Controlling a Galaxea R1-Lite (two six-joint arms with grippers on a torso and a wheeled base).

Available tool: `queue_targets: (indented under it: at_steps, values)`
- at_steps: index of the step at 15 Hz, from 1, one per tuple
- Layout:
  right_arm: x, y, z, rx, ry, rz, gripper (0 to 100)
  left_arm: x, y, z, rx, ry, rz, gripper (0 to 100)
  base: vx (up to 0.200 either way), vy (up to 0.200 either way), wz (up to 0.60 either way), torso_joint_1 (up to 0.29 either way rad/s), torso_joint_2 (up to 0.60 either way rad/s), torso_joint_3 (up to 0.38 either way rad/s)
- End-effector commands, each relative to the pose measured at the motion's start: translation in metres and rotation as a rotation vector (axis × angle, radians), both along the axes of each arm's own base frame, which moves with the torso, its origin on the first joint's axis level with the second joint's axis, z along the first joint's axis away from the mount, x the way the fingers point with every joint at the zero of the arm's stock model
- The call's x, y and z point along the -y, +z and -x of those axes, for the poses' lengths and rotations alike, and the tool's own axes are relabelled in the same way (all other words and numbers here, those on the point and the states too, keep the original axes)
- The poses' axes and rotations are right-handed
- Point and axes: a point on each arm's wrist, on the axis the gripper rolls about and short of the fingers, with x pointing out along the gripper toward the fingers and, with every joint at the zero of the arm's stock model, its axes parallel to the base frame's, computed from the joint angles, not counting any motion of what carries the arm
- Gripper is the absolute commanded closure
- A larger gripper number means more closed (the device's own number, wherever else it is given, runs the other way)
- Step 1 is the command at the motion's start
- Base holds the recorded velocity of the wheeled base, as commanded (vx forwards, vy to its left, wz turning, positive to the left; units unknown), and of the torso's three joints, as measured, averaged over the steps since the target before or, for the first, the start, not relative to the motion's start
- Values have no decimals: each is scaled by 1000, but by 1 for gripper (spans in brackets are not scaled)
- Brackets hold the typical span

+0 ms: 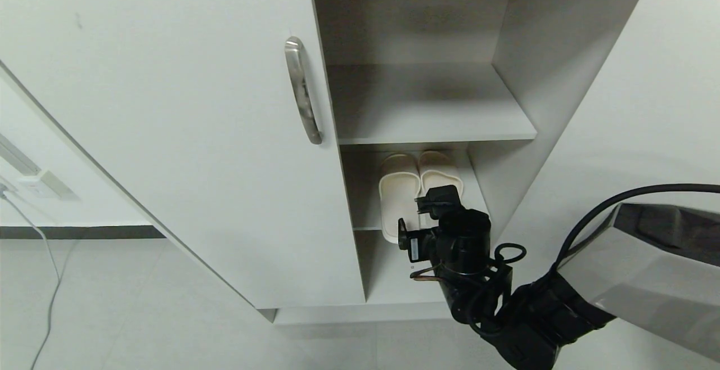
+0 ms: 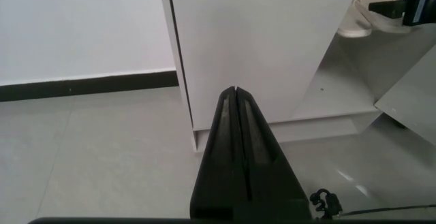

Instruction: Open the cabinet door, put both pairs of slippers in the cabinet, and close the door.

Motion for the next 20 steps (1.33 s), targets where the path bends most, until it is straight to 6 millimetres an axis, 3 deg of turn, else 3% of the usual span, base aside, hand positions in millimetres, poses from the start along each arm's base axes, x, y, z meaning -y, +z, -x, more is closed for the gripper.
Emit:
queue_targets:
  at_steps: [1, 5, 11, 20]
  values:
    - [-1, 0, 10, -9, 20, 8, 0, 0, 0, 0, -2, -1, 0, 100, -200, 0, 0, 2, 7, 7]
    - [-2, 3, 19, -4, 25, 3, 0, 0, 0, 0, -2, 2, 0, 100, -200, 0, 0, 4, 1, -4]
    - [9, 19, 21, 39, 12, -46, 0, 0, 0, 0, 0, 1, 1, 100, 0, 0, 0, 0, 0, 0]
    - [13, 12, 23, 14, 14, -19, 0, 0, 0, 0, 0, 2, 3, 100, 0, 0, 0, 0, 0, 0]
